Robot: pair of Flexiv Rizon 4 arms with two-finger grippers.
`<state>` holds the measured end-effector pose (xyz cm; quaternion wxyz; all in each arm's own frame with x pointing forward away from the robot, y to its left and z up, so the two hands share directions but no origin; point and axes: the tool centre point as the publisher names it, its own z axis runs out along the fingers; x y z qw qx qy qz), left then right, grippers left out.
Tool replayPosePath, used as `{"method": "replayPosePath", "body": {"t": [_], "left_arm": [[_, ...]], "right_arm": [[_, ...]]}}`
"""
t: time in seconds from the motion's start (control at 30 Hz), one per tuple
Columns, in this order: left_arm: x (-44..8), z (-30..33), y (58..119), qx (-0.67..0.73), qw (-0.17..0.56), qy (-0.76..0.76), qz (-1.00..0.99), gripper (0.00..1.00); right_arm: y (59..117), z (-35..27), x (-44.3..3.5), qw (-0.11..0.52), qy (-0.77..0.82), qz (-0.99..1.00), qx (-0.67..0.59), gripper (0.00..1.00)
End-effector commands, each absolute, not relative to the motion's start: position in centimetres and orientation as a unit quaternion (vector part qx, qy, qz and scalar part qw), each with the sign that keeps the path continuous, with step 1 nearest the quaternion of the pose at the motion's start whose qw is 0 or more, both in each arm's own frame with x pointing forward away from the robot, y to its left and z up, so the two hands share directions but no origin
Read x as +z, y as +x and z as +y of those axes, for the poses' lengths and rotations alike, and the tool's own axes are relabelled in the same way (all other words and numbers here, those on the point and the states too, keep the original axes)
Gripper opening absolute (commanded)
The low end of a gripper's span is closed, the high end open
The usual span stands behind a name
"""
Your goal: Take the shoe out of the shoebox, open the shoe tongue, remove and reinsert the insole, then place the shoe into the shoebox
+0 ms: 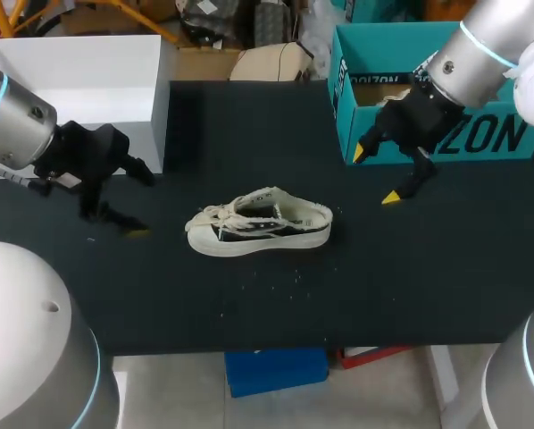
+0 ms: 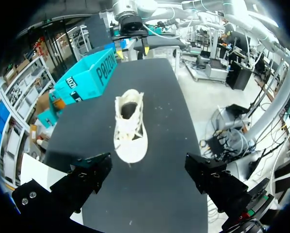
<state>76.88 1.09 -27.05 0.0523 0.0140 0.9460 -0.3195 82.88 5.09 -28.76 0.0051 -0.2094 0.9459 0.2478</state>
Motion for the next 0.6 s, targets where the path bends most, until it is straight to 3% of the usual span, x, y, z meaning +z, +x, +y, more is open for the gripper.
{"method": "replayPosePath", "body": {"t": [0.03, 0.6], "left_arm": [[-27.2, 1.1, 76.8, -0.320, 0.054, 0.014, 0.946, 1.00], [-27.2, 1.1, 76.8, -0.320, 0.054, 0.014, 0.946, 1.00]], "right_arm": [[83.2, 6.3, -31.2, 0.006, -0.184, 0.946, 0.266, 1.00], [83.4, 9.6, -37.0, 0.020, -0.103, 0.933, 0.343, 1.00]]}}
